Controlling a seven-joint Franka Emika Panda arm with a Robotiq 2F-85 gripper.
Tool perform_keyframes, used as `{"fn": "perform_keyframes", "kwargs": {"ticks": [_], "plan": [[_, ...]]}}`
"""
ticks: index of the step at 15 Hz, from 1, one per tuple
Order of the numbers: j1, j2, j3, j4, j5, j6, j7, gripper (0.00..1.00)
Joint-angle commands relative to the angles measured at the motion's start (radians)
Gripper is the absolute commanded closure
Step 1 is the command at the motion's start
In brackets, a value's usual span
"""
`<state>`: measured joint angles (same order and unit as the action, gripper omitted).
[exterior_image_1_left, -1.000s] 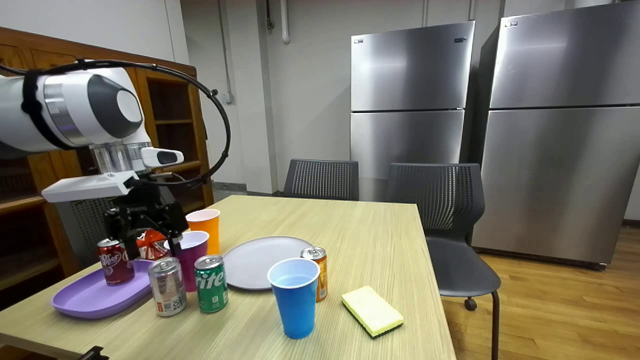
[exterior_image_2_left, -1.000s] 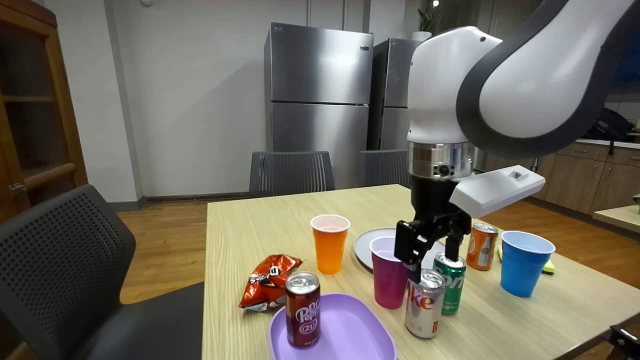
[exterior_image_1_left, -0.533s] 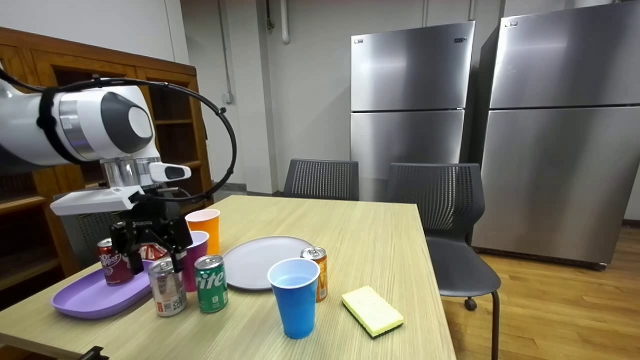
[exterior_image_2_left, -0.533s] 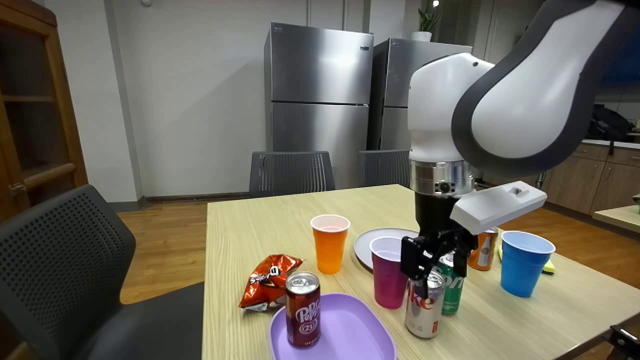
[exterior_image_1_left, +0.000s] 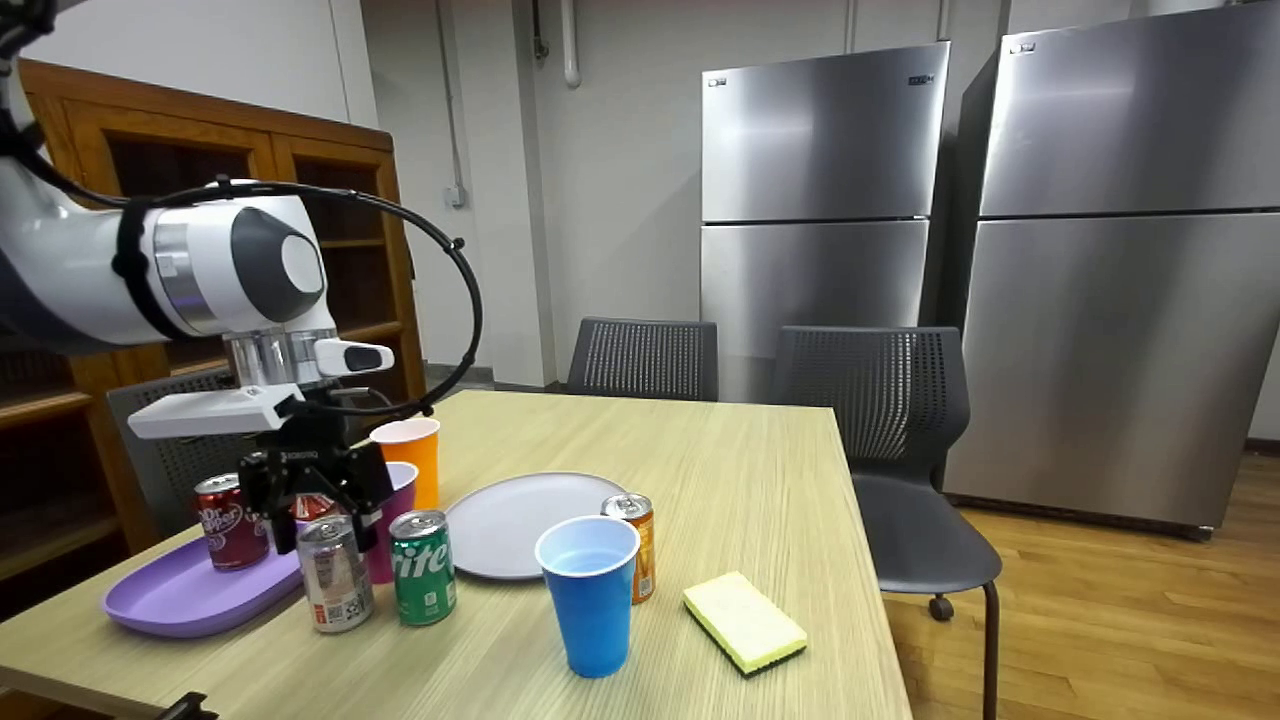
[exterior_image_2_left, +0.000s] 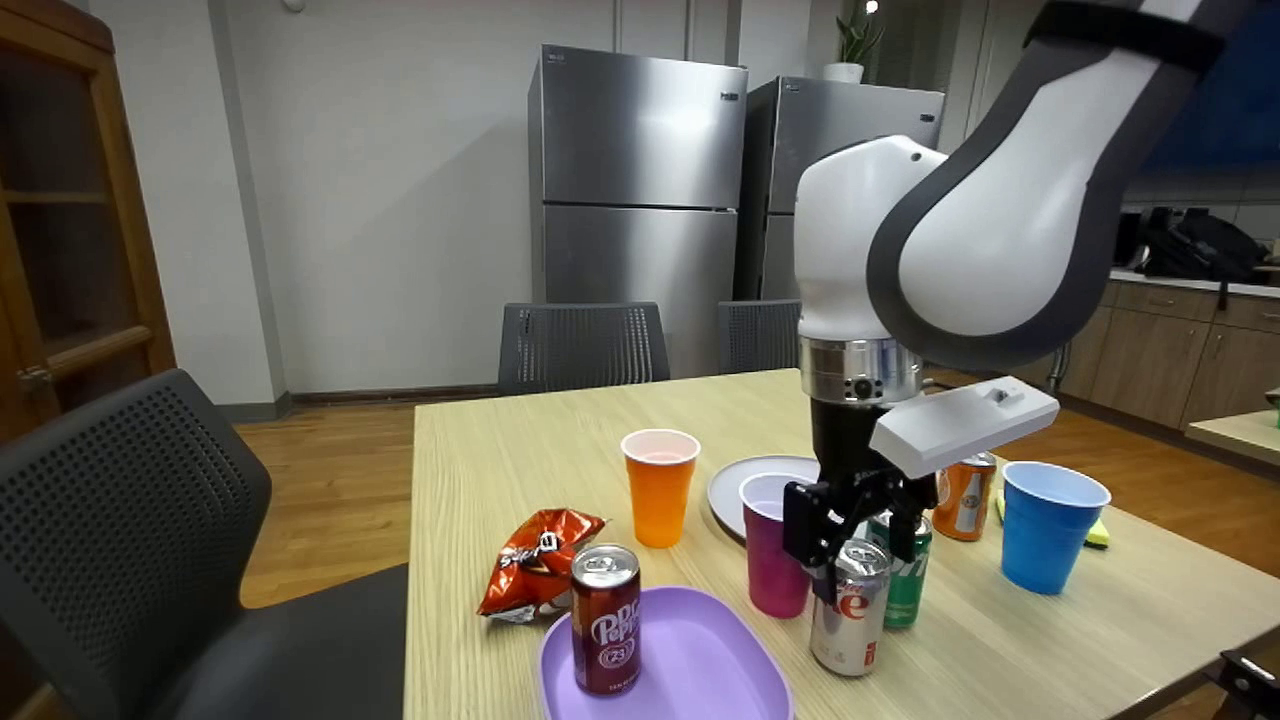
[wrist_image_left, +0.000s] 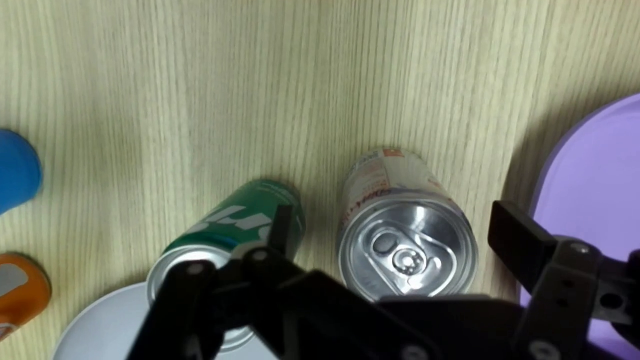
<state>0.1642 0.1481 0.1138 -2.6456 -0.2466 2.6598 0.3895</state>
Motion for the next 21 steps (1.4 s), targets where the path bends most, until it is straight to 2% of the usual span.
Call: {"fn": "perform_keyframes", "kwargs": {"ticks": [1,5,6,8,11,21], "plan": [[0.028,0.045,-0.025,0.049,-0.015,-0.003,0.031,0.0],[0.043,0.074,-0.039,0.075,-0.01,-0.003,0.026,0.0],[0.047,0.079,-0.043,0.08,-0.01,-0.002,0.025,0.25],[0.051,0.083,-0.044,0.084,-0.004,-0.004,0.017,0.34],[0.057,0.07,-0.048,0.075,-0.002,-0.013,0.011,0.6],[0.064,-0.059,-0.016,0.005,0.026,-0.048,-0.026,0.61]]}}
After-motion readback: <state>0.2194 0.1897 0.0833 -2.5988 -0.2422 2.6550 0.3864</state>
